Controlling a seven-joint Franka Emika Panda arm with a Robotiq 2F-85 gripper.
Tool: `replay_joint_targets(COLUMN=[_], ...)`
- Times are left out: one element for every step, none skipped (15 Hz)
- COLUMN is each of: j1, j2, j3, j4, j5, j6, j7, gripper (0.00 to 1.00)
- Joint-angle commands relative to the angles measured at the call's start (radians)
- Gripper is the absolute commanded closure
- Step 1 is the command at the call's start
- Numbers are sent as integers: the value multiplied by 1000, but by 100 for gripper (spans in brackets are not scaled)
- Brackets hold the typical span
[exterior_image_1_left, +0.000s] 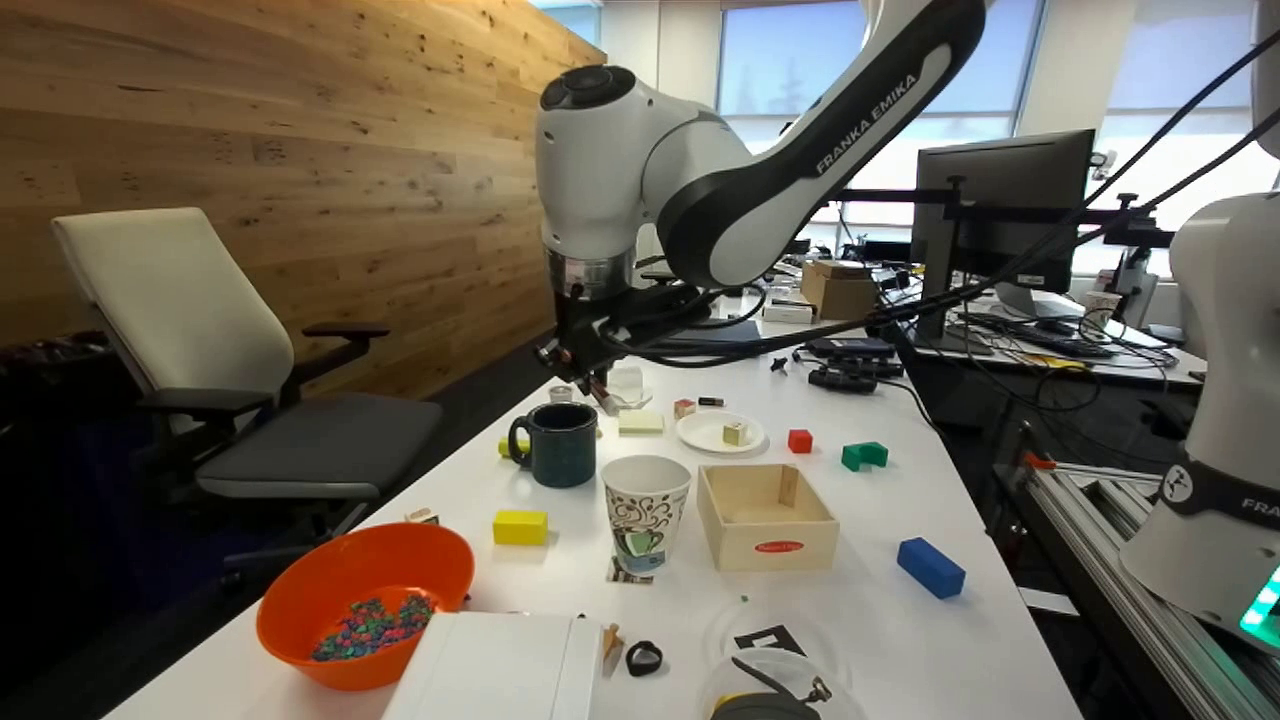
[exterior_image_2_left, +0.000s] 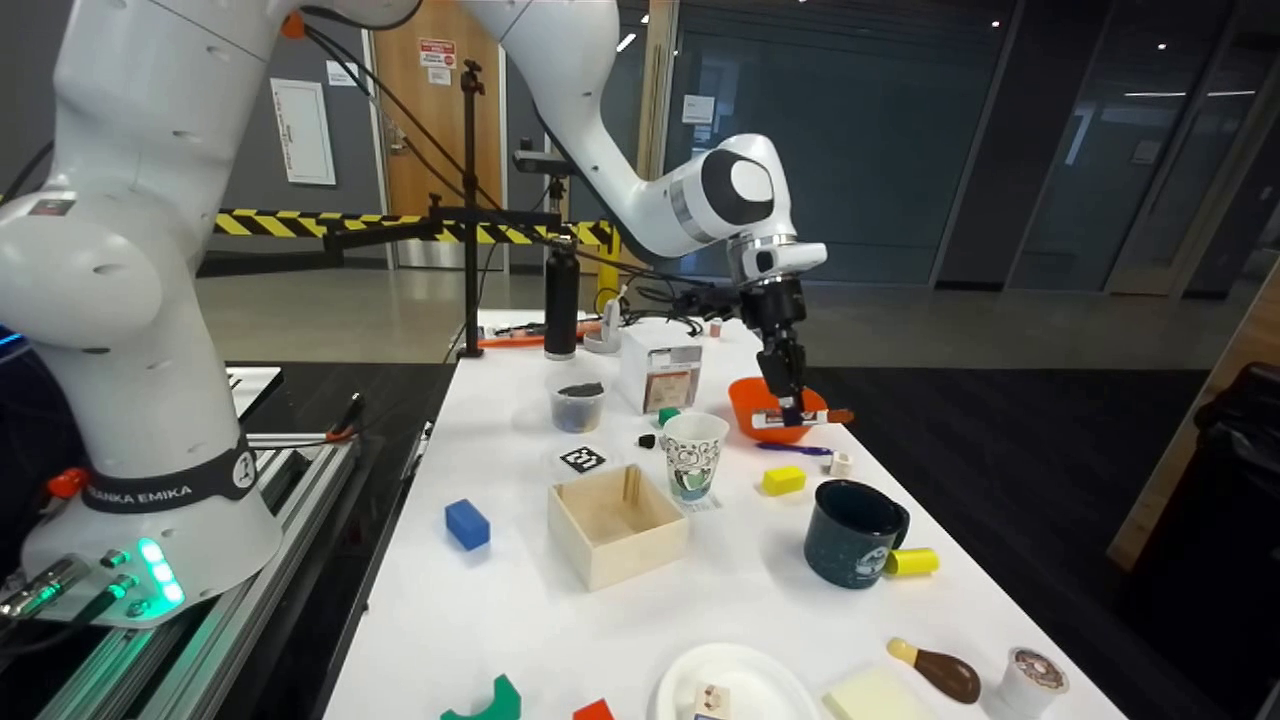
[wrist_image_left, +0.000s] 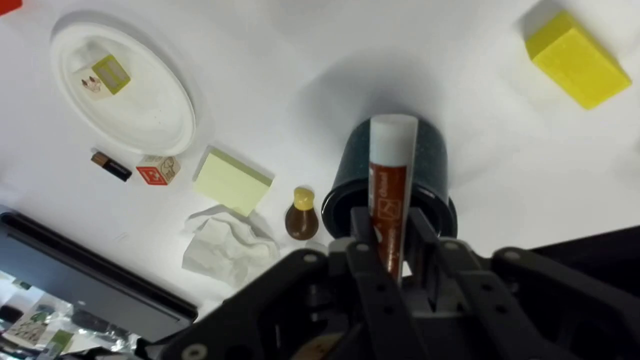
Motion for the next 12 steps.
replay_joint_targets(j1=[-1,-2,-5,-7,-13,-19,-24,-28,-33,-37,-40,-45], j2=[55,68,83,98,113,129,143,160,176,194,211,228], j3=[-14,-15,-13,-12,-5,2,9,15,24,30,35,44], j4=[85,101,118,132,146,157,168,179,191,204,216,230], j5=[-182,-229,-271,-318,-351,-382,-410,-439,-464,-491,-518,-535], j6=[-24,-38,-59,-84,-114,-142,-170,-198,-222,-242,-261,-280], j7=[201,256,308,352,387,420,451,487,517,548,579,606], gripper=[95,95,95,95,95,95,95,95,95,95,95,95])
